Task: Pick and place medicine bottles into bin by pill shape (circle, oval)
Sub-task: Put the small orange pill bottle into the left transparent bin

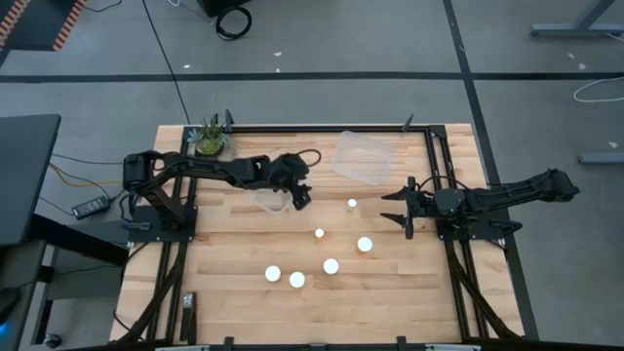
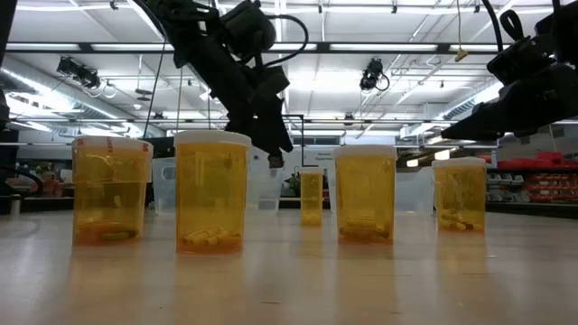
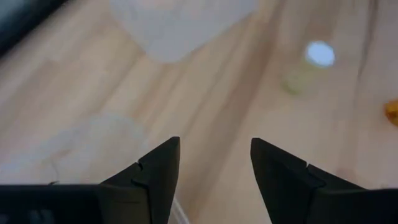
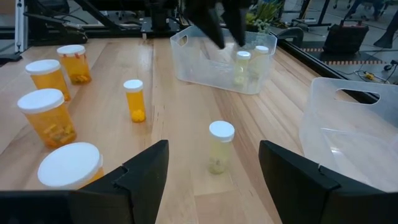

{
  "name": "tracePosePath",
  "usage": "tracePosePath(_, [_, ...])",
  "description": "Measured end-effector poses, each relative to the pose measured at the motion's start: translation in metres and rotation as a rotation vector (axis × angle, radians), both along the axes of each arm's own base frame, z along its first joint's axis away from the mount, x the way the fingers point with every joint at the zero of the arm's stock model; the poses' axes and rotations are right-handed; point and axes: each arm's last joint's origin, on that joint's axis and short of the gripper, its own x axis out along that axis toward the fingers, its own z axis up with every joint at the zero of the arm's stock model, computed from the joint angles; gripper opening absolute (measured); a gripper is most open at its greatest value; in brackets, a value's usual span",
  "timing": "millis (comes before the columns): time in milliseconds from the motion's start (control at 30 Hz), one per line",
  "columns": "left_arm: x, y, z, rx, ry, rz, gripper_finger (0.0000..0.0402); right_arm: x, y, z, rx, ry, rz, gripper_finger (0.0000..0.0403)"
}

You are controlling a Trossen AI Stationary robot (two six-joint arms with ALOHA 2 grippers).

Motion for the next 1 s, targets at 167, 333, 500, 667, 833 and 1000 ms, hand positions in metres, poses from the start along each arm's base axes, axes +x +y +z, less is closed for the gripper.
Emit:
tracePosePath(167, [0.022, -0.021, 0.000, -0.021, 0.004, -0.096, 0.0202, 0.000, 0.000, 0.000, 0.000, 0.002, 0.000, 0.0257])
tracePosePath(333, [0.048, -0.049, 0.004, -0.019, 0.077, -0.238, 0.0202, 0.000, 0.000, -0.001, -0.001, 0.010, 0.000, 0.0257])
tracePosePath(500, [0.065, -0.078, 0.004, -0.024, 0.135, -0.356, 0.0202, 0.000, 0.000, -0.001, -0.001, 0.011, 0.000, 0.0257])
tracePosePath(667, [0.069, -0.099, -0.006, -0.029, 0.167, -0.404, 0.0212, 0.001, 0.000, -0.001, -0.002, 0.014, 0.000, 0.0257])
tracePosePath(833, [0.067, -0.105, -0.006, -0.015, 0.176, -0.390, 0.0230, 0.001, 0.000, -0.001, -0.002, 0.016, 0.000, 0.0257])
tracePosePath(1000, [0.069, -0.108, -0.011, 0.030, 0.189, -0.407, 0.0233, 0.001, 0.000, -0.001, -0.002, 0.016, 0.000, 0.0257])
